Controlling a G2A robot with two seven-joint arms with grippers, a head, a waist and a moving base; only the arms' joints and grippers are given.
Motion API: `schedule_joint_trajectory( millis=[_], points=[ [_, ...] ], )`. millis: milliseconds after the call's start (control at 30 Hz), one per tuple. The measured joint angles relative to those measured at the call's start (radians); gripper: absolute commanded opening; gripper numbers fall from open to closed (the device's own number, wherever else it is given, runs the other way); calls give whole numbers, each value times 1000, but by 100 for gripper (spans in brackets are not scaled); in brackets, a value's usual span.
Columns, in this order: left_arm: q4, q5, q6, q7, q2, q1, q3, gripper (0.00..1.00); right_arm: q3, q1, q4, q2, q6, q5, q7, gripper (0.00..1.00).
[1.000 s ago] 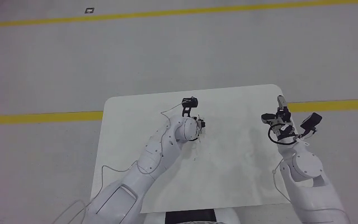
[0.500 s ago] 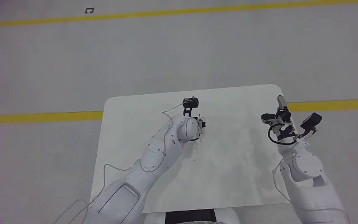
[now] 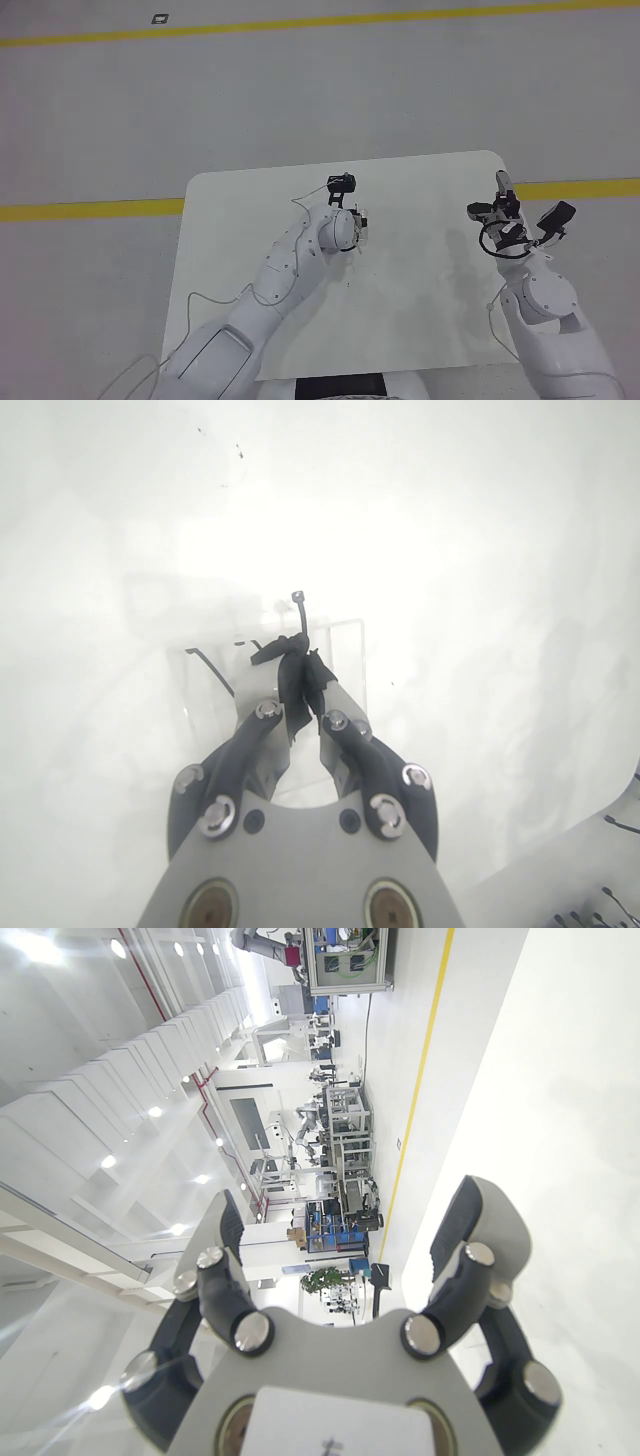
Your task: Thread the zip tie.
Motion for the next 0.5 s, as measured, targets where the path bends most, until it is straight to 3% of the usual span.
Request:
schedule_joint_trajectory(
  millis=[200, 500],
  points=[
    [1, 7, 0, 0, -3, 2, -6, 18, 0, 0, 0, 0, 0, 0, 0, 100],
    [14, 16, 0, -8, -8, -2, -12, 16, 0, 0, 0, 0, 0, 0, 0, 100]
  ],
)
